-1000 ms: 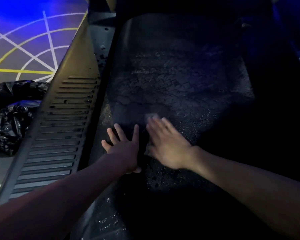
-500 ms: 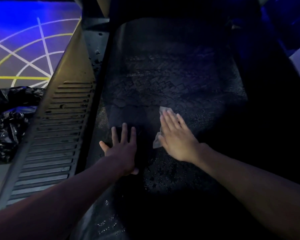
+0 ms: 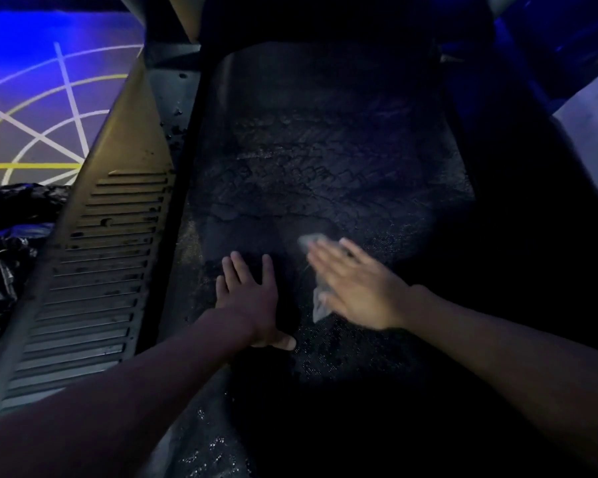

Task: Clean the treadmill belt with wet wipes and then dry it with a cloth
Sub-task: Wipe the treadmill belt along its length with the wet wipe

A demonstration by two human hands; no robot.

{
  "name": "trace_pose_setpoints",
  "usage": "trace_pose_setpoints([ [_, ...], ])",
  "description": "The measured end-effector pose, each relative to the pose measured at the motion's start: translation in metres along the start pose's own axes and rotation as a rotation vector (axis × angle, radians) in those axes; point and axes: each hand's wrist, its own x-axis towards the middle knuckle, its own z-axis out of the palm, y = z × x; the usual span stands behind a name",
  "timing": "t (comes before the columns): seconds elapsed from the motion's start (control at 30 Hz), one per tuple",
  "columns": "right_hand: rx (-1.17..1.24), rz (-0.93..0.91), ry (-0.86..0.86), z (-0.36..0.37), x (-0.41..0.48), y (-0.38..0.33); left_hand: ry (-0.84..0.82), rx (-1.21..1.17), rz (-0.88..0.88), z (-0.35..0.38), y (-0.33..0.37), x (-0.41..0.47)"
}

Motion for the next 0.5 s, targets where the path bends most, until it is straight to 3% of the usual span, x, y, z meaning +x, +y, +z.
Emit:
trace_pose_setpoints([
  [0.07,0.015,0.136,-0.016,-0.003,0.000,0.006,0.021,0.017,-0.018,0.003,0.003,0.001],
  [0.27,0.191,0.278,0.011,-0.006,0.006,-0.013,0.010,0.065,-0.055,0.003,0.011,0.005],
  [0.37,0.108,0.243,0.024,0.006,0.001,-0.014,0.006,0.087,-0.068,0.001,0.014,0.005],
  [0.43,0.091,0.193,0.043,0.008,-0.002,0.003,0.036,0.112,-0.015,0.000,0.013,0.005],
  [0.5,0.126,0.314,0.065,0.002,-0.001,0.021,0.069,0.167,0.117,-0.002,0.013,0.006],
])
